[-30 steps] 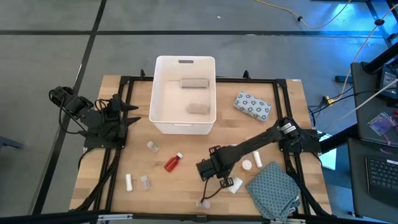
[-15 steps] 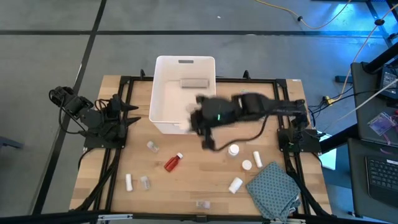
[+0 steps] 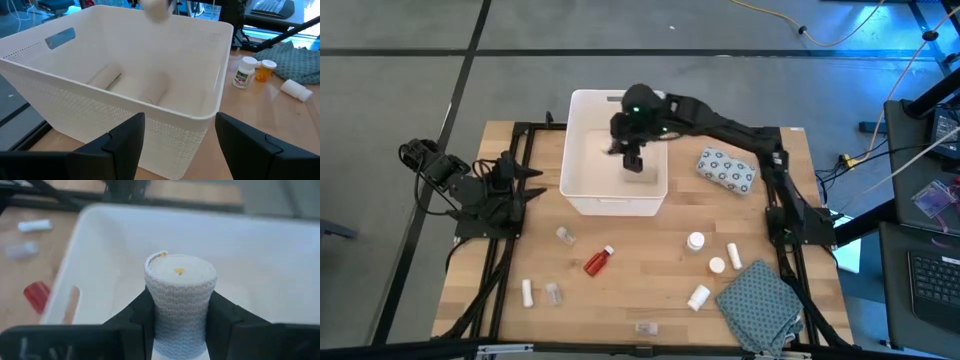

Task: Pick & place medical supplies in basket/bin
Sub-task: Put the white bandage into the white bin

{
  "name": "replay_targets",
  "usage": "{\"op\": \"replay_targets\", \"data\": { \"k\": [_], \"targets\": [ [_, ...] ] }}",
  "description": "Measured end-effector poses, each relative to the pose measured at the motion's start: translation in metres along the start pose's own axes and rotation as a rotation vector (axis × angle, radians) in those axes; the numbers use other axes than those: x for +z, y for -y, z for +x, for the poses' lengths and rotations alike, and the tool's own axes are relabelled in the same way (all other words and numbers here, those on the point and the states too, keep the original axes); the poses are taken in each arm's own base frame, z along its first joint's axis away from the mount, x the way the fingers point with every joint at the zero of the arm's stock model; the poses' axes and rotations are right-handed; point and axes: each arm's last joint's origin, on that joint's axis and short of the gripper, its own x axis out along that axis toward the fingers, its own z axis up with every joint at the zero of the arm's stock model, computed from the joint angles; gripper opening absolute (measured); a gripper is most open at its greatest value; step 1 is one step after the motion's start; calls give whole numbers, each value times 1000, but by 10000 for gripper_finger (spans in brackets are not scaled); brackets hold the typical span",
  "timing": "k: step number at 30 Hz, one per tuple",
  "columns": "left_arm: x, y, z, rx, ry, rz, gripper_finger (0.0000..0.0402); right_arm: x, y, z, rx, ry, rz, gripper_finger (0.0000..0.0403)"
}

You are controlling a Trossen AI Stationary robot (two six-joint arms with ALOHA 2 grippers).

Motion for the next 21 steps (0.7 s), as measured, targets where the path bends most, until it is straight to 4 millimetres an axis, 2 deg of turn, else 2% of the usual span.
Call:
{"op": "replay_targets", "data": {
  "k": [4, 8, 17, 21],
  "targets": [
    [0, 0, 0, -9, -5, 0, 235, -20, 18, 33, 116, -47, 52, 118],
    [0, 0, 0, -9, -6, 0, 235, -39, 27, 59, 203, -104, 99, 118],
    [0, 0, 0, -6, -4, 1, 235, -79, 25, 100, 348, -303, 174, 119],
    [0, -1, 0, 16, 6, 2, 235, -97, 26, 113, 277, -435, 124, 119]
  ]
}}
